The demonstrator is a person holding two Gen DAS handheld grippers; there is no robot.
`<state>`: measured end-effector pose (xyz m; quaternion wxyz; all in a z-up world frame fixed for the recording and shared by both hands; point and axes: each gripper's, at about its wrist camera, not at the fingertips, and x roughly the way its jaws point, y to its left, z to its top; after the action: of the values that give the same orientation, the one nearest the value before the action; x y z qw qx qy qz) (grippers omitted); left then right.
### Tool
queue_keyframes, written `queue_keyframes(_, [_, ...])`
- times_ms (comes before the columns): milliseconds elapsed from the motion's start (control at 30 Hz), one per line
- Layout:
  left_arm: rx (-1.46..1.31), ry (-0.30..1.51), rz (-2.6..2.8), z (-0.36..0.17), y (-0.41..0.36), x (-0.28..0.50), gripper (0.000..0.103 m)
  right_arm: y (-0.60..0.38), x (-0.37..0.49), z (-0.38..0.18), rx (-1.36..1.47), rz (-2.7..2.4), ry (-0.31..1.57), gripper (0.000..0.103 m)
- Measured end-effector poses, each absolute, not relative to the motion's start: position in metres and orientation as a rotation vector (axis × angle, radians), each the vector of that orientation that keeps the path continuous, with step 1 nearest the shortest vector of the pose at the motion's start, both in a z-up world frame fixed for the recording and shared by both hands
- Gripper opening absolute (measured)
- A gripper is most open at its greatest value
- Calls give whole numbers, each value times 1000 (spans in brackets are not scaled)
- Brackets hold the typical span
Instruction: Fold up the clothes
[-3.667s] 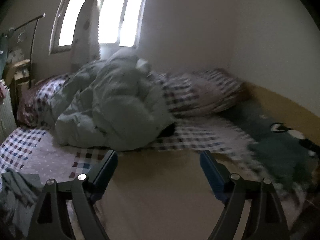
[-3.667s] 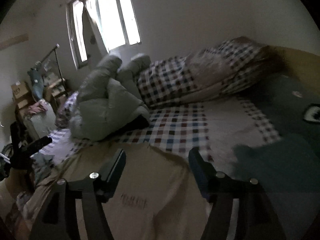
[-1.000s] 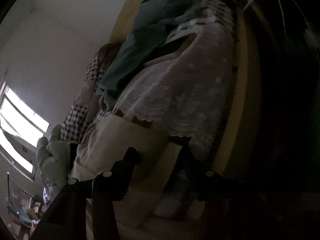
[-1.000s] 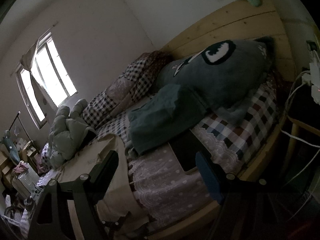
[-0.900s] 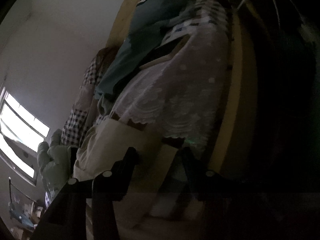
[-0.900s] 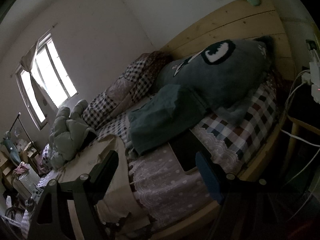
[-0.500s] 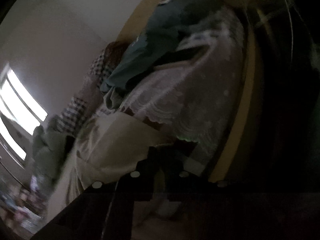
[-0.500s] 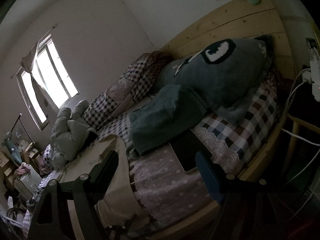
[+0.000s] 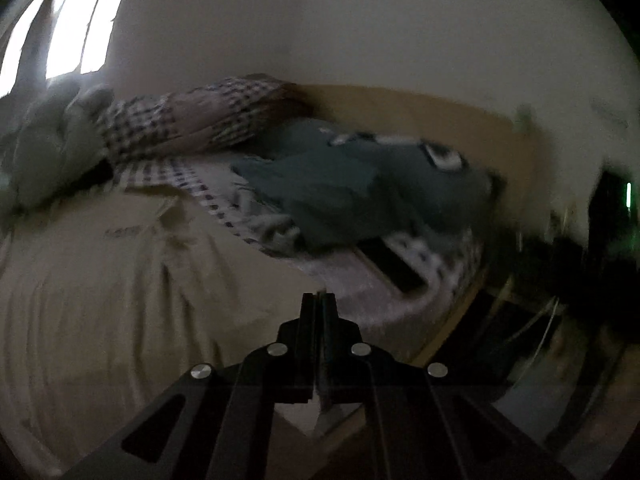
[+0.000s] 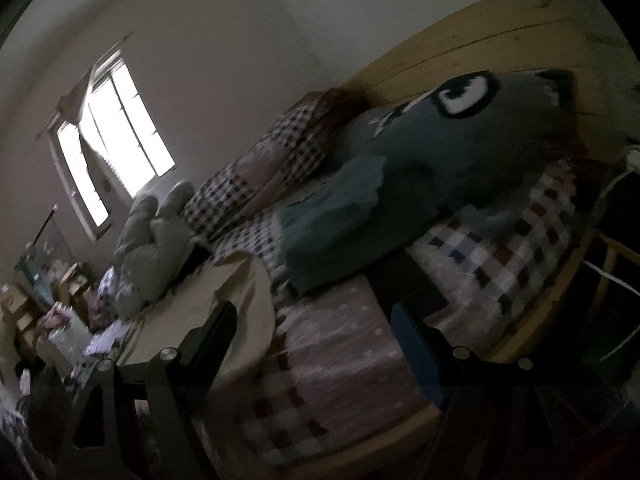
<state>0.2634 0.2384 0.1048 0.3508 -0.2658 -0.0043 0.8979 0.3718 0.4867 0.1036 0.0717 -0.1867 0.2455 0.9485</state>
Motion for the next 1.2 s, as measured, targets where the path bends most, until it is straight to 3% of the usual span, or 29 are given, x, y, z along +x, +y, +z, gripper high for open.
queue_keyframes(433, [-758, -439, 2404, 144, 103, 192, 2, 412, 334, 96, -807, 3063, 423, 83])
queue_keyframes(833, [-661, -444, 2460, 202, 44, 140, 1, 361, 276, 77, -1083, 3101, 219, 83])
queue_keyframes(1200, [-584, -392, 2329, 285, 65, 100, 1, 333, 157, 72, -1225, 3130, -62, 83])
